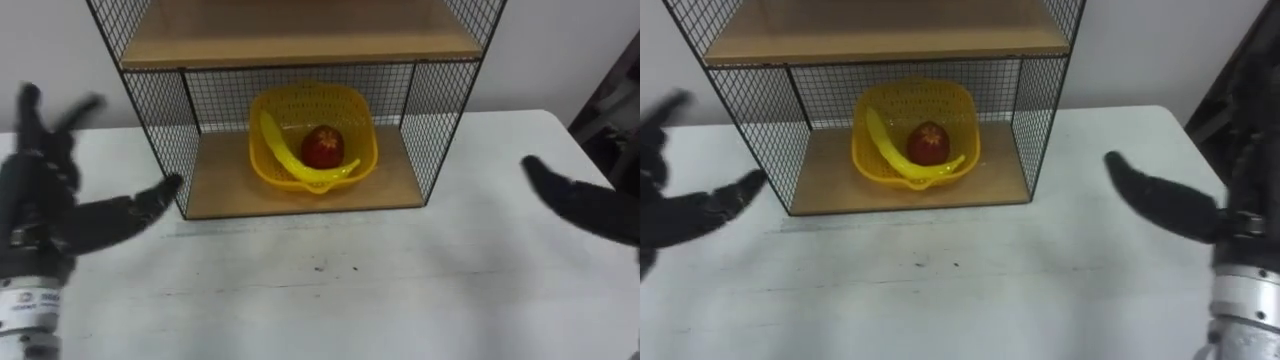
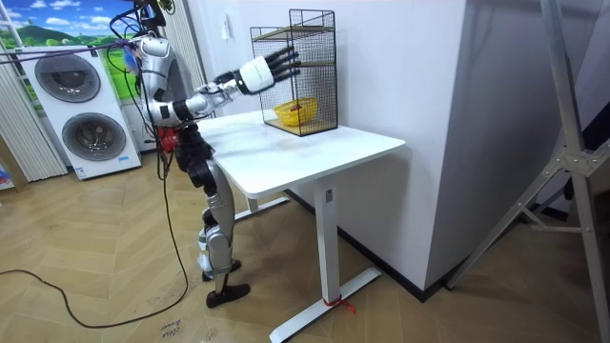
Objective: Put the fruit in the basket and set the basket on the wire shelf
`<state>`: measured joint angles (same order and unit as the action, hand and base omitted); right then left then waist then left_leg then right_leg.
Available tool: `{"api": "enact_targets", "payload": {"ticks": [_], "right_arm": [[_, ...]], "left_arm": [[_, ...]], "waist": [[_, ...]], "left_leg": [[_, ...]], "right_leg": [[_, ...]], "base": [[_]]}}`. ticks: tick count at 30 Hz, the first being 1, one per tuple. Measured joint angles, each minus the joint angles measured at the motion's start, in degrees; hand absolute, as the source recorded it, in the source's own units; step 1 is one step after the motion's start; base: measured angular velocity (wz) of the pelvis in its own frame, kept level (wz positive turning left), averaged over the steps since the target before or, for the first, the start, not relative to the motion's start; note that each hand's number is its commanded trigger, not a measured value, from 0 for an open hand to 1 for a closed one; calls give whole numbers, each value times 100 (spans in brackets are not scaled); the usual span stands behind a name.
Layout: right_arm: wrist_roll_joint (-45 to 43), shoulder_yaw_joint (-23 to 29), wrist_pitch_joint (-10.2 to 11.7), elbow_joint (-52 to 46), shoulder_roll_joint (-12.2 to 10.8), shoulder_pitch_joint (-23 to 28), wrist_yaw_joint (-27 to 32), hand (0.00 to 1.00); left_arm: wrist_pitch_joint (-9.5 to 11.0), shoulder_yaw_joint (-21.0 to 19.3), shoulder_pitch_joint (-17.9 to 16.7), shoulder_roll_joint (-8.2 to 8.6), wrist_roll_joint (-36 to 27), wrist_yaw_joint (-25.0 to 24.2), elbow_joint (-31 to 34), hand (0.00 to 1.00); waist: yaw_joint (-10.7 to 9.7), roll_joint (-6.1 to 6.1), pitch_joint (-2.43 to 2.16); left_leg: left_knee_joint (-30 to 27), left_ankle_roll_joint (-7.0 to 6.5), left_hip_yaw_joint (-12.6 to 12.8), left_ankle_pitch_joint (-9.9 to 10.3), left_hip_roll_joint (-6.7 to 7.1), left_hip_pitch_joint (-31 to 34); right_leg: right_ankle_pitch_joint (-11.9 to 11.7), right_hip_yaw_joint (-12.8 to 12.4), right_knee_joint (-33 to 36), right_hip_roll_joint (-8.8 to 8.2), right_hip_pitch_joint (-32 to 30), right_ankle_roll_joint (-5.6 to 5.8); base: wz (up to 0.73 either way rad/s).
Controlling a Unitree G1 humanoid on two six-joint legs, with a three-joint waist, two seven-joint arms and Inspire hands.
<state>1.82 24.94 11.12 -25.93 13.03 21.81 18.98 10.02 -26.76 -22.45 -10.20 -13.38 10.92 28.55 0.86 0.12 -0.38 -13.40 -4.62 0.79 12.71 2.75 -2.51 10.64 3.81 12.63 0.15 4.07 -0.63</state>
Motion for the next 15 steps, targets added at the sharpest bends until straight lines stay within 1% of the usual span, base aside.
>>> {"api": "enact_targets", "payload": {"ticks": [1, 2, 3, 4, 5, 6, 7, 8, 9, 11, 12, 13, 14, 15], "right_arm": [[-12, 351, 68, 1, 161, 2, 273, 0], [41, 674, 127, 11, 326, 3, 605, 0], [84, 849, 153, 12, 401, 3, 750, 0], [243, 1185, 204, 18, 566, 3, 1046, 0], [477, 1504, 258, 35, 670, 3, 1325, 0], [562, 1658, 294, 60, 682, 24, 1444, 0], [802, 1915, 345, 108, 681, 90, 1696, 0], [1118, 2129, 399, 197, 682, 224, 1944, 0], [1285, 2240, 409, 263, 680, 314, 2063, 0], [2140, 2608, 406, 542, 679, 610, 2504, 0], [2389, 2686, 406, 608, 679, 652, 2600, 0], [2745, 2841, 403, 819, 676, 719, 2775, 0], [3160, 2998, 373, 1080, 675, 747, 2929, 0], [3361, 3068, 361, 1212, 675, 748, 3010, 0]], "left_arm": [[131, -479, 38, -144, 2, 334, 39, 0], [199, -903, 43, -292, 0, 709, 91, 0], [257, -1128, 34, -349, 0, 869, 91, 0], [364, -1540, 0, -453, -61, 1218, 72, 0], [421, -1911, -15, -508, -177, 1580, 69, 0], [443, -2096, -29, -523, -216, 1751, 64, 0], [525, -2428, -134, -555, -379, 2068, 22, 0], [578, -2672, -221, -587, -684, 2333, -42, 0], [582, -2775, -248, -609, -814, 2455, -86, 0], [642, -3181, -383, -709, -1536, 2901, -423, 0], [662, -3277, -410, -749, -1729, 3000, -610, 0], [661, -3416, -463, -854, -1992, 3209, -1070, 0], [641, -3442, -513, -923, -2279, 3388, -1492, 0], [628, -3444, -534, -924, -2476, 3468, -1637, 0]], "waist": [[46, 9, 3], [103, 17, -5], [114, 17, -7], [115, -11, 7], [116, -16, 10], [118, -10, 12], [133, -31, -3], [204, -65, -23], [229, -73, -23], [272, -70, -22], [270, -66, -21], [255, -61, -21], [239, -60, -21], [239, -60, -22]], "left_leg": [[-1, 1, -1, -2, 1, 4], [-3, 1, 0, -2, 1, 4], [-4, 1, -1, -1, 1, 3], [-6, 1, -6, 1, 4, -1], [-10, 1, -20, 1, 9, 0], [-10, 2, -22, 0, 13, 4], [-9, 5, -23, -1, 12, -3], [5, 14, -14, -6, 9, -20], [12, 17, -4, -9, 6, -21], [11, 19, -21, -9, 11, -12], [10, 19, -35, -9, 15, -8], [8, 20, -82, -9, 30, 8], [-8, 20, -117, -9, 44, 38], [-17, 19, -124, -9, 55, 62]], "right_leg": [[0, -1, -1, 0, -7, 0], [0, 0, -3, -3, -21, 0], [2, 3, -2, -5, -31, 0], [12, 2, -5, -8, -34, -1], [22, 7, -19, -12, -25, -4], [37, 3, -31, -15, -24, -10], [50, 6, -73, -15, -21, -18], [51, 5, -74, -13, -19, -20], [50, 5, -73, -13, -19, -22], [62, 30, -64, -25, -19, -26], [67, 56, -64, -46, -20, -26], [86, 120, -53, -87, -27, -28], [99, 144, -27, -98, -46, -22], [110, 144, 9, -104, -79, -22]], "base": [[0], [0], [0], [6], [7], [7], [0], [-3], [-4], [2], [10], [15], [15], [13]]}}
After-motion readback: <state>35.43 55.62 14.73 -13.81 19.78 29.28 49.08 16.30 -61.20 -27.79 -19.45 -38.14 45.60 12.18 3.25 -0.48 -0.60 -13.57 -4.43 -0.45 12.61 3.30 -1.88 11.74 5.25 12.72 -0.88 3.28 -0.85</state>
